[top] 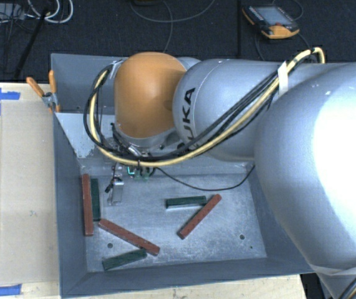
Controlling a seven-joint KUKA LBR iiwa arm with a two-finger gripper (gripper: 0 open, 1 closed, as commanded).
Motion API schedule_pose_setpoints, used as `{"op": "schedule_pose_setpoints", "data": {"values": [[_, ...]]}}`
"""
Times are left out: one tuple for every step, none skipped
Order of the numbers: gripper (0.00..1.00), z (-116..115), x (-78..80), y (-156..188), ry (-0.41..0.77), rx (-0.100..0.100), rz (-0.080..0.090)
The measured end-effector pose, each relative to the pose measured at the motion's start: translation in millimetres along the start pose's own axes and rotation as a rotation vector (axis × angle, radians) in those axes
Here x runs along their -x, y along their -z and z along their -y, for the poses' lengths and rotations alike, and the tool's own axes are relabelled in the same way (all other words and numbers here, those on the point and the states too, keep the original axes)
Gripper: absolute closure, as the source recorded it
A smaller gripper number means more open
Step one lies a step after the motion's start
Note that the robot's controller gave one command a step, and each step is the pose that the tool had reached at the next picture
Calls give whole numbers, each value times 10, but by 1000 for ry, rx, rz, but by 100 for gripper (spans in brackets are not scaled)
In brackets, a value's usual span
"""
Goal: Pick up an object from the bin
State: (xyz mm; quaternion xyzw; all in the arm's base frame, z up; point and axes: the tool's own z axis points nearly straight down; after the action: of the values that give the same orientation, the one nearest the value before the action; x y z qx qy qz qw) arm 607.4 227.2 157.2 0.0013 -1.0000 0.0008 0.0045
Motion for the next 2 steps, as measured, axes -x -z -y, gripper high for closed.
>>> {"op": "schedule_pose_setpoints", "data": {"values": [[0, 277, -574, -918, -117, 0, 0], [100, 263, -544, -857, -118, 2, 5]]}}
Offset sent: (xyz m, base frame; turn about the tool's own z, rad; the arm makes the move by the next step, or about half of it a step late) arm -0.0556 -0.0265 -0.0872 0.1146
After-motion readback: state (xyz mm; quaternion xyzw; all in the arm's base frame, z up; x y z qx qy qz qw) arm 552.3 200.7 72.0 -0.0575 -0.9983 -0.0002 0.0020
